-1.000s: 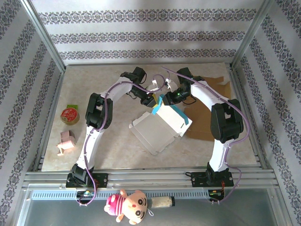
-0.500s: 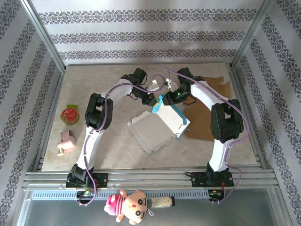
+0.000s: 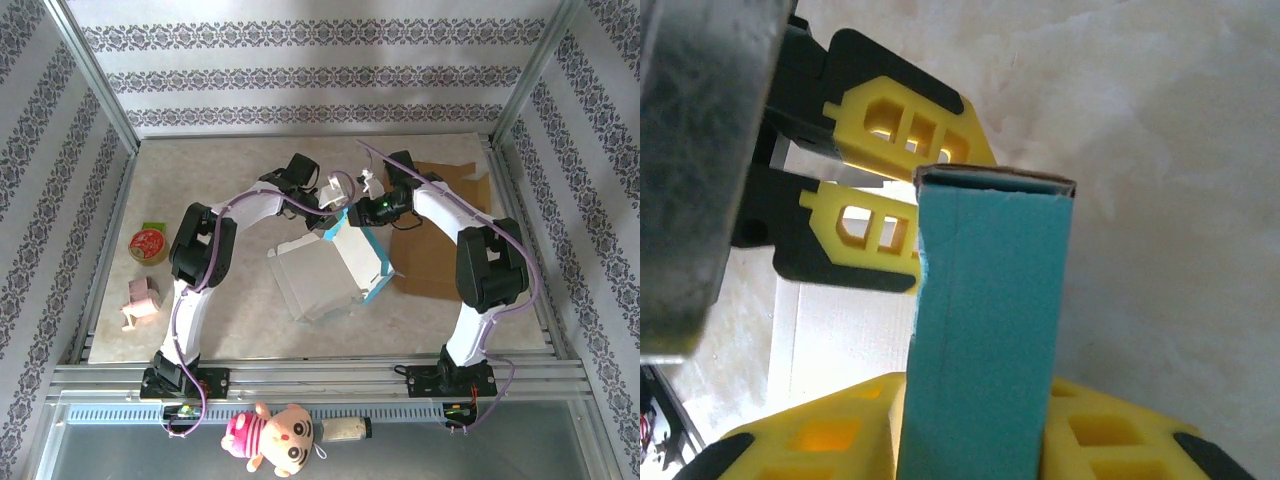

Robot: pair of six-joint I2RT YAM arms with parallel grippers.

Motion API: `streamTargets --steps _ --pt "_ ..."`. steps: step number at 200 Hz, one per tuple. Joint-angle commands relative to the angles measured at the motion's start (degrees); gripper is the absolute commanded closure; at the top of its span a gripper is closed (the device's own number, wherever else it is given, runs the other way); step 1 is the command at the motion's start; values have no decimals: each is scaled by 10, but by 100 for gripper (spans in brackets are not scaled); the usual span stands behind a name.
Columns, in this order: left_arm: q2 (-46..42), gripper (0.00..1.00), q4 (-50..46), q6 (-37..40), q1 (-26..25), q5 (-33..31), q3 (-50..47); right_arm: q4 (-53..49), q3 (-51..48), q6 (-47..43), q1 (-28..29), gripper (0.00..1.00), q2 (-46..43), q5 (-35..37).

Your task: Fold the paper box

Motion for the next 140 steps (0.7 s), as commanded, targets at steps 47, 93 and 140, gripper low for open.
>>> streamTargets --steps 47,93,140 --pt "59 93 -60 3 -29 -95 23 71 -24 25 0 70 -32 -69" --pt "43 100 -38 0 -29 -137 0 70 -23 28 -2 69 -41 -67" --pt "60 79 -65 -33 -29 -26 53 70 -27 25 1 69 -41 -71"
